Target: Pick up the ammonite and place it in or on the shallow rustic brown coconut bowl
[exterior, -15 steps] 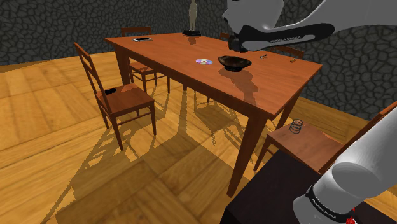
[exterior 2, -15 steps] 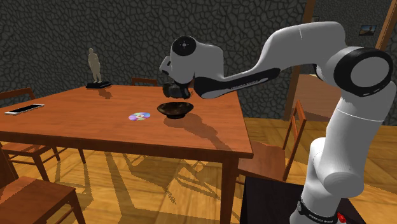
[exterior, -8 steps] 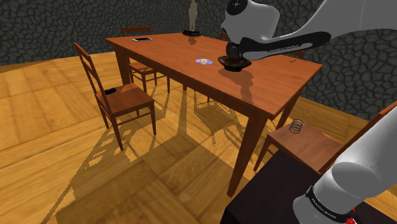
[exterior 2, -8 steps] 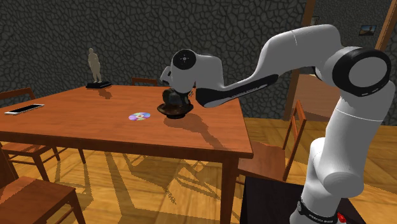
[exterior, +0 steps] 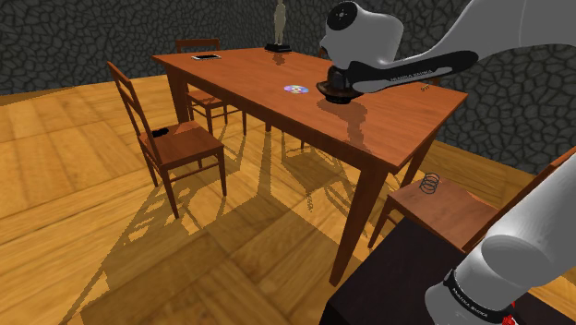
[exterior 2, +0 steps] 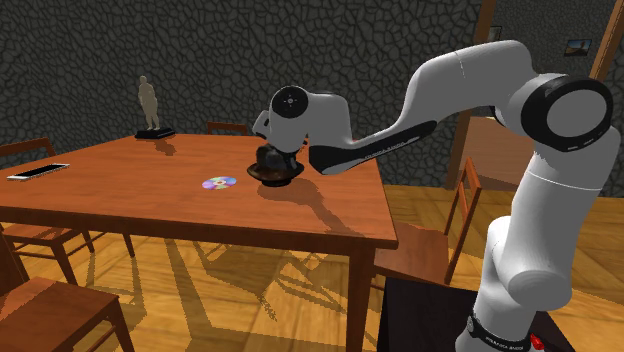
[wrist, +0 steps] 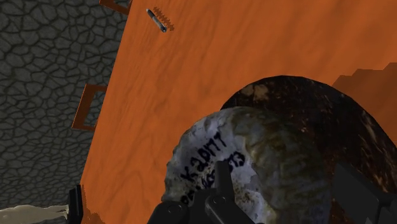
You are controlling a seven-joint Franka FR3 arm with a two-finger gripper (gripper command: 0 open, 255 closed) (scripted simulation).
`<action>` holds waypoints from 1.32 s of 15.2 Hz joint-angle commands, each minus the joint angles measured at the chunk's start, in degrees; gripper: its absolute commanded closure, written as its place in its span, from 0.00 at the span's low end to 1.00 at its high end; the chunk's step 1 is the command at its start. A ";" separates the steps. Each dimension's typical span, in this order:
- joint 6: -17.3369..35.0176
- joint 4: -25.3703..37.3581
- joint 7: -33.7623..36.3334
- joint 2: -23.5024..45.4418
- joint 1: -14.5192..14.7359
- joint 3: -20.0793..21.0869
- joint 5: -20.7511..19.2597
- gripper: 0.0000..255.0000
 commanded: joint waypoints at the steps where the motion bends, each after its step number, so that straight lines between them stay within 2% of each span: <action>1: 0.01 0.03 0.01 -0.02 0.00 0.00 -0.02 1.00; 2: 0.01 0.03 0.01 -0.02 0.00 0.00 -0.02 1.00; 3: 0.02 0.03 0.01 -0.02 0.00 0.00 -0.03 0.00; 8: 0.01 0.03 0.01 -0.02 0.00 0.00 -0.02 0.00; 12: -5.48 0.72 -1.00 -3.09 2.14 2.40 2.35 0.00; 20: -5.47 0.71 -1.00 -3.09 2.13 2.40 2.35 0.00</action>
